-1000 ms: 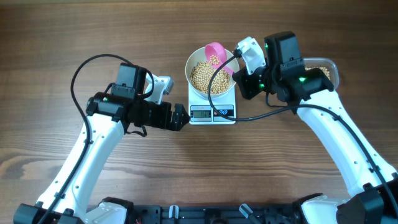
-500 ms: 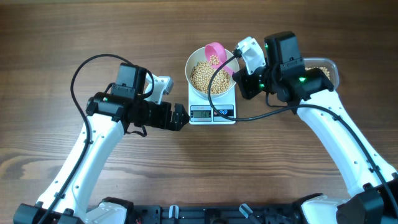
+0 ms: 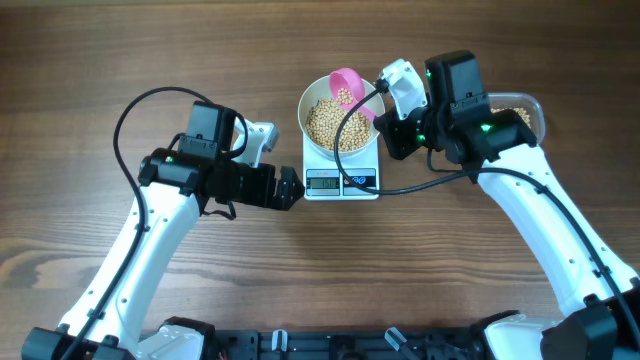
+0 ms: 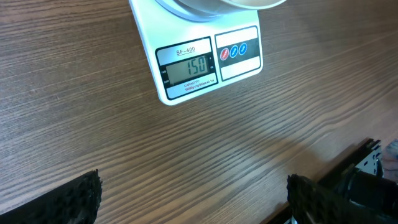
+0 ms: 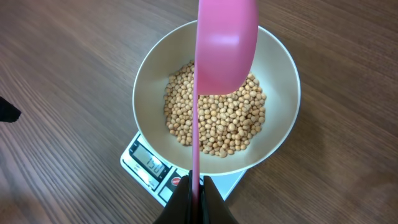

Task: Scoop item into bowl and weigh 150g on scale
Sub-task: 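Hold the left gripper near the scale while the reading settles, then lift the pink scoop from the bowl and carry it right to the tub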

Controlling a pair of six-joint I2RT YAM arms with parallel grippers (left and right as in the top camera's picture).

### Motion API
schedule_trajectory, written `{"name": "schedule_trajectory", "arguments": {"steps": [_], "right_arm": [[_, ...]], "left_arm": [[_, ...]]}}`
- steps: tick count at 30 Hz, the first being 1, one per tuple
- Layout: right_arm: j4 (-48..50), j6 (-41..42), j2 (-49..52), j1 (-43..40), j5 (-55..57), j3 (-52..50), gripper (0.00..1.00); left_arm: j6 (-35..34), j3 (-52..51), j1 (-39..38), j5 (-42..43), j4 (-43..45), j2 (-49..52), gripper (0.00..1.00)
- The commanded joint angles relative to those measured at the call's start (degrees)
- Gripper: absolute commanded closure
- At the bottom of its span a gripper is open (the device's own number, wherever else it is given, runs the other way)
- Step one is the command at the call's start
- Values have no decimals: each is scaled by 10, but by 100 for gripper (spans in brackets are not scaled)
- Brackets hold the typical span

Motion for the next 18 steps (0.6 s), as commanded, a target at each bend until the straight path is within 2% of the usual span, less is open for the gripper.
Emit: {"name": "schedule_trajectory", "arguments": {"steps": [1,12,18], "right_arm": [[3,1,-6,2,3,8,96],[4,4,-6,2,3,8,96],[23,57,-11,-16,-12,9,96]], "left_arm": [[11,8,-3,-2,2,5,0],[11,8,-3,-2,2,5,0],[11,8,-3,-2,2,5,0]]}}
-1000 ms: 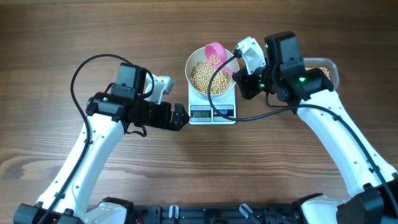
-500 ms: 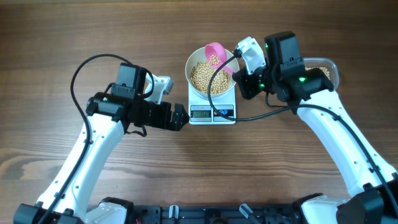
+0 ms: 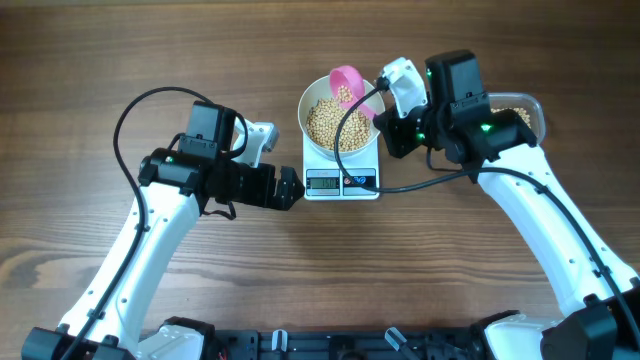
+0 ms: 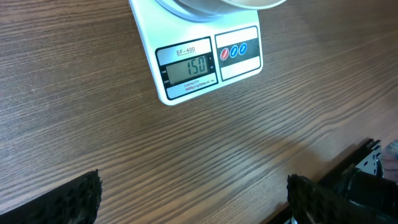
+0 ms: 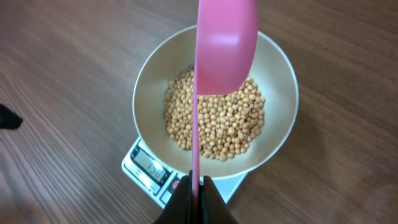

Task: Scoop item into bowl and weigh 150g on scale
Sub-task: 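Lift the pink scoop from the bowl and carry it right to the tub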

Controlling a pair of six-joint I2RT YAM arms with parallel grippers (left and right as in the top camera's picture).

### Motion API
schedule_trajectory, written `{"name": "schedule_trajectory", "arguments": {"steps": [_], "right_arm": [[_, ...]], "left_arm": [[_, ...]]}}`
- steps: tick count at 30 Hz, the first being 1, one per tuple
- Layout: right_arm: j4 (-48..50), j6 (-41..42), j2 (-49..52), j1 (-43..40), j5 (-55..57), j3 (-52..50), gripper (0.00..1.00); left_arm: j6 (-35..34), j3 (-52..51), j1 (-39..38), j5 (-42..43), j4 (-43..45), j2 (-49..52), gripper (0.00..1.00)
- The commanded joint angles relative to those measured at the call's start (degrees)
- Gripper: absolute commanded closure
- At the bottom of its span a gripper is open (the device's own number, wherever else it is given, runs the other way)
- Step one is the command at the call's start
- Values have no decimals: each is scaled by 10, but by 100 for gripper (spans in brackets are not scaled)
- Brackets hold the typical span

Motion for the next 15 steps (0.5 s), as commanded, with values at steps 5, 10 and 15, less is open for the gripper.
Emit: {"name": "schedule_trajectory", "arguments": {"steps": [5,10,15], "right_arm": [[16,48,-13,-57,-94,9,96],[23,111,-13,-119,-144,9,96],[24,139,-16,-191,-193,9,96]], "left_arm": [[11,8,-3,-2,2,5,0],[11,8,-3,-2,2,5,0],[11,8,-2,-2,2,5,0]]}}
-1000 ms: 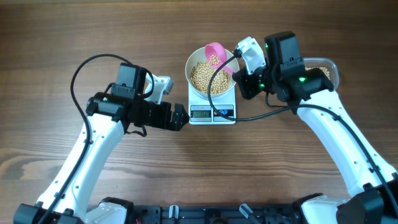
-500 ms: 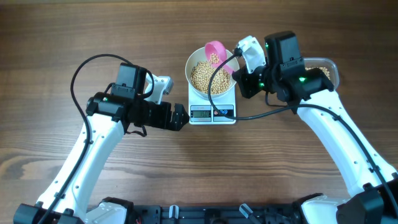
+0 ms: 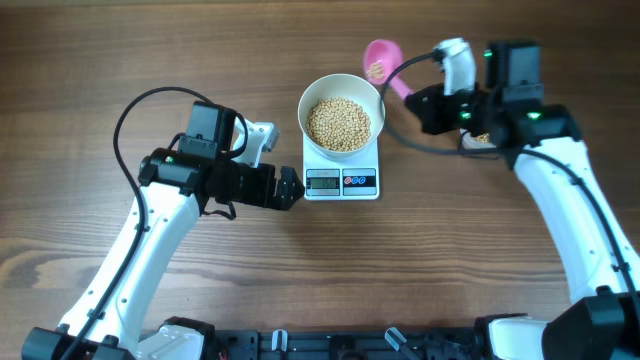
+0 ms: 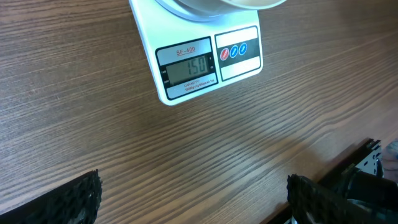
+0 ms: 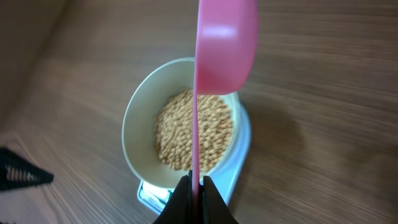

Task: Scoop item into bowl and weigh 150g on scale
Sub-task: 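Lift the pink scoop from the bowl and carry it right to the tub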

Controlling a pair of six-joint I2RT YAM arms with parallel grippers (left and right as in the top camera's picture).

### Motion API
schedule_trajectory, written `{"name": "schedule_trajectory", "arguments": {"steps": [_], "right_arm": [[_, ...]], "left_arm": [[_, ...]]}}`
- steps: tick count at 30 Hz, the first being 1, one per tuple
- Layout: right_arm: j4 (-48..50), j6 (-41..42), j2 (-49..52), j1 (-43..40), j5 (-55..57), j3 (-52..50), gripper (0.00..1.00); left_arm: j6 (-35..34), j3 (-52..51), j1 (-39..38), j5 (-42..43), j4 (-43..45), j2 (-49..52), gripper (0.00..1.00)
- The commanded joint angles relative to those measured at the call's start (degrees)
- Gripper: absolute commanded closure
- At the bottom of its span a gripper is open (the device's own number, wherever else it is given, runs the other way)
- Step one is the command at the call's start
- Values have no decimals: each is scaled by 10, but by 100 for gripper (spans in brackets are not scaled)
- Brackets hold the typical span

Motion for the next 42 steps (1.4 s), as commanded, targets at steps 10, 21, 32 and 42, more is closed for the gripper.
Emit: {"name": "schedule_trajectory", "arguments": {"steps": [10,21,32,42], "right_arm": [[0,95,-46,-201,-66,9,96],[-83,48,-51,-256,48,8,96],[-146,-3,-51,-255,163,8,96],[-220,-138,-51,-237,208,8,96]], "left_arm": [[11,8,-3,-2,2,5,0],[11,8,-3,-2,2,5,0],[11,8,-3,-2,2,5,0],[11,8,-3,-2,2,5,0]]}}
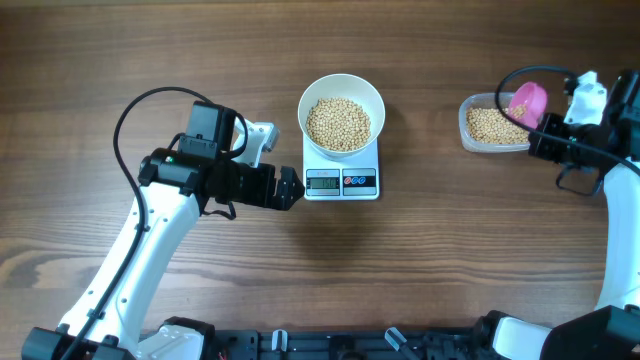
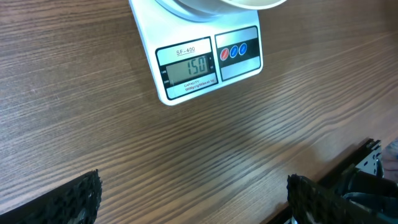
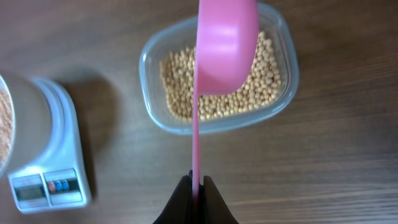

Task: Scoop item into bowl and weigh 150g on scale

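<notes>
A white bowl (image 1: 341, 102) of beans sits on the white scale (image 1: 342, 181); its display (image 2: 188, 66) reads 150 in the left wrist view. My right gripper (image 3: 196, 183) is shut on the handle of a pink scoop (image 3: 225, 45), which hangs over the clear tub of beans (image 3: 216, 93) at the far right (image 1: 490, 125). The scoop (image 1: 527, 101) is seen over the tub from overhead too. My left gripper (image 1: 288, 189) stands open just left of the scale, with its fingertips (image 2: 81, 198) wide apart above bare wood.
The scale (image 3: 43, 158) with the bowl's edge shows at the left of the right wrist view. Black cables loop over both arms. Wooden table (image 1: 440, 250) all around.
My right gripper has moved right with the scoop, from just right of the bowl to above the bean tub. The left arm and the 150 reading are unchanged.
The scoop was held over the bowl with the scale reading 150, and stayed there a moment later. Then it was clear of the bowl to the upper right, and now it hangs over the tub. The left gripper stayed open beside the scale throughout.
</notes>
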Controlling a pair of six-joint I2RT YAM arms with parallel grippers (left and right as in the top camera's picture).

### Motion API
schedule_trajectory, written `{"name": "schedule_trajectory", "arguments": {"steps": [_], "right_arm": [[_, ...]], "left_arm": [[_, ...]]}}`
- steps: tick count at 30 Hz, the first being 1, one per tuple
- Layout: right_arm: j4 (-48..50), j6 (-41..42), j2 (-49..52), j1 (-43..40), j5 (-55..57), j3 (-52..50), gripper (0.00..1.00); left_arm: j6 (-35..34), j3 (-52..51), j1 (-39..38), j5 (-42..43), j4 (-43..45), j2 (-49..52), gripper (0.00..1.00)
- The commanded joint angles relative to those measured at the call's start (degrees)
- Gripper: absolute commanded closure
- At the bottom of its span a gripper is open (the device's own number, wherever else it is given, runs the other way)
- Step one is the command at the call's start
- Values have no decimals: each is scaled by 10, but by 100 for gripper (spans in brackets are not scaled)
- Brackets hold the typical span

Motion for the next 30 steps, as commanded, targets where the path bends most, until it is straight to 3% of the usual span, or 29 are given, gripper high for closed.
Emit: {"name": "schedule_trajectory", "arguments": {"steps": [1,16,30], "right_arm": [[-20,-68,-9,18,67,8,96],[-6,-113,-9,117,288,8,96],[7,-122,-9,141,307,8,96]], "left_arm": [[11,8,-3,-2,1,5,0],[11,8,-3,-2,1,5,0],[11,8,-3,-2,1,5,0]]}}
